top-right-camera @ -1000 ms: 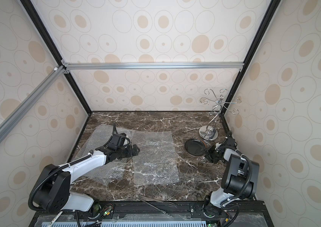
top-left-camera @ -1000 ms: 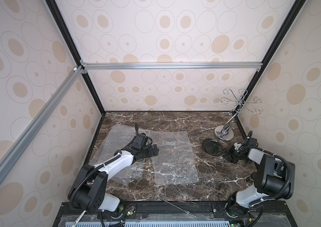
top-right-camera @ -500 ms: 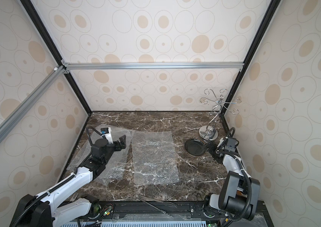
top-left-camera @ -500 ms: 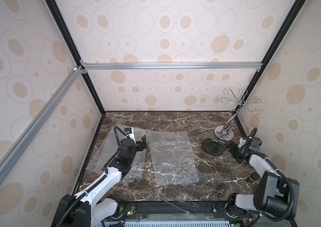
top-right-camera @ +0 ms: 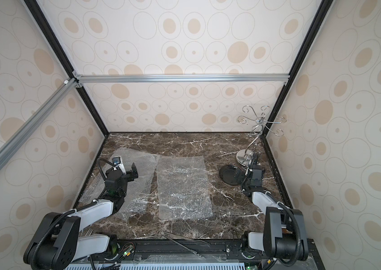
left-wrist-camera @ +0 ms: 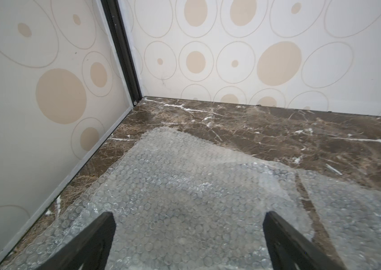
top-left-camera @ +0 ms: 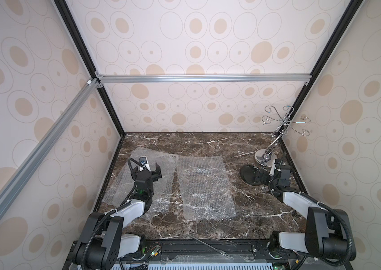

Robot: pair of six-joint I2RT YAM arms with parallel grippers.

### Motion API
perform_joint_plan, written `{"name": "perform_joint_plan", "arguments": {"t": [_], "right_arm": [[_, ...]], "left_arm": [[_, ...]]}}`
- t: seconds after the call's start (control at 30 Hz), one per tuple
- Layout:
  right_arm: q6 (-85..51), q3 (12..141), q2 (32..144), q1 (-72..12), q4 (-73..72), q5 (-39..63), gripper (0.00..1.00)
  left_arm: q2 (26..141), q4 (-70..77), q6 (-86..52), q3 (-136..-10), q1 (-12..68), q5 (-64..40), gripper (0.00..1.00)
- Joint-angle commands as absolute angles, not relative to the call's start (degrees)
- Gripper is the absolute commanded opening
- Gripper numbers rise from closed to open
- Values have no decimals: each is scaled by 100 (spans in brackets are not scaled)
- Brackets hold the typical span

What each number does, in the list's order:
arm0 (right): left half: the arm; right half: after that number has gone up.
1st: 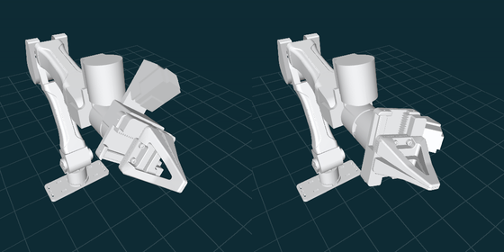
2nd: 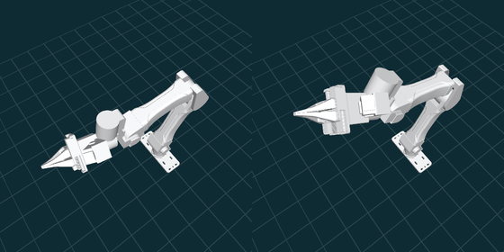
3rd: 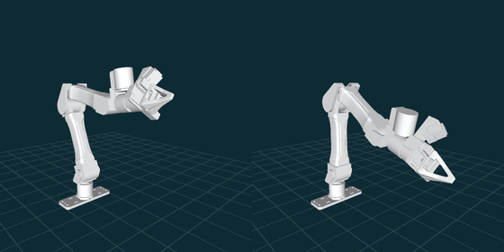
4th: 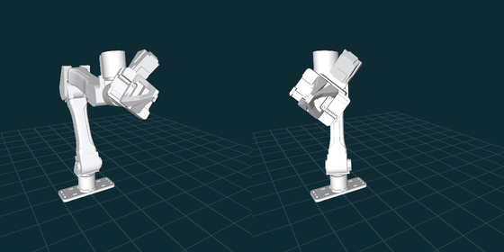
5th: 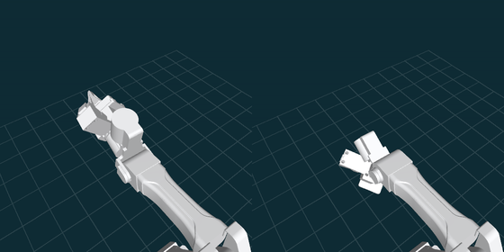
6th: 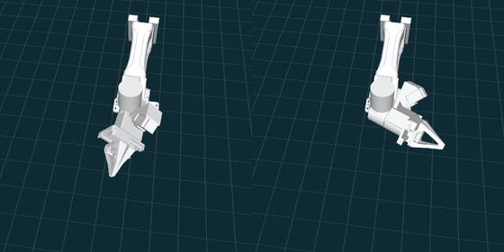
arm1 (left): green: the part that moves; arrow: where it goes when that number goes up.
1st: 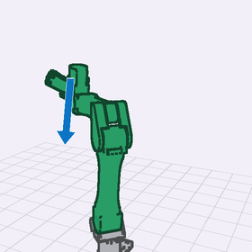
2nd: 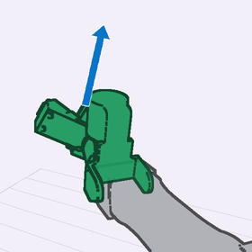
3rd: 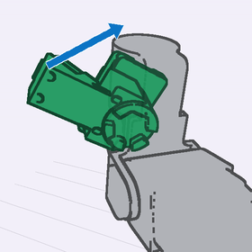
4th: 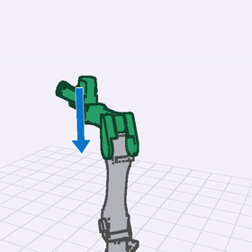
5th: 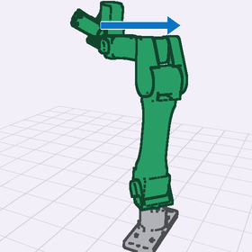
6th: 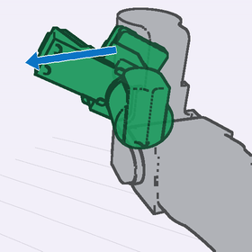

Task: Unpack dinner plates from bubble wrap
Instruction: Reset both arms

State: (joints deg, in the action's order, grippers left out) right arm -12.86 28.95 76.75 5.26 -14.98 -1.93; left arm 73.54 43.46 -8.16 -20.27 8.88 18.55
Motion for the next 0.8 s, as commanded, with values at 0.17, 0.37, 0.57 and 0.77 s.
{"name": "perform_joint_plan", "arguments": {"t": [0.17, 0.37, 0.57, 0.77], "right_arm": [[-394, 3102, 8326, -79, -2734, -869, 99], [-62, 2961, 8660, -192, -3440, -656, 100], [149, 2408, 8936, -186, -4793, -113, 100], [163, 2477, 8764, -196, -4333, -92, 100]], "left_arm": [[8075, 5689, -229, -1985, 375, 1359, 100], [8691, 6786, -195, -1683, 244, 1074, 100], [9036, 7695, -146, -1295, 229, 875, 100], [9050, 7763, -132, -1288, 228, 870, 100]]}}
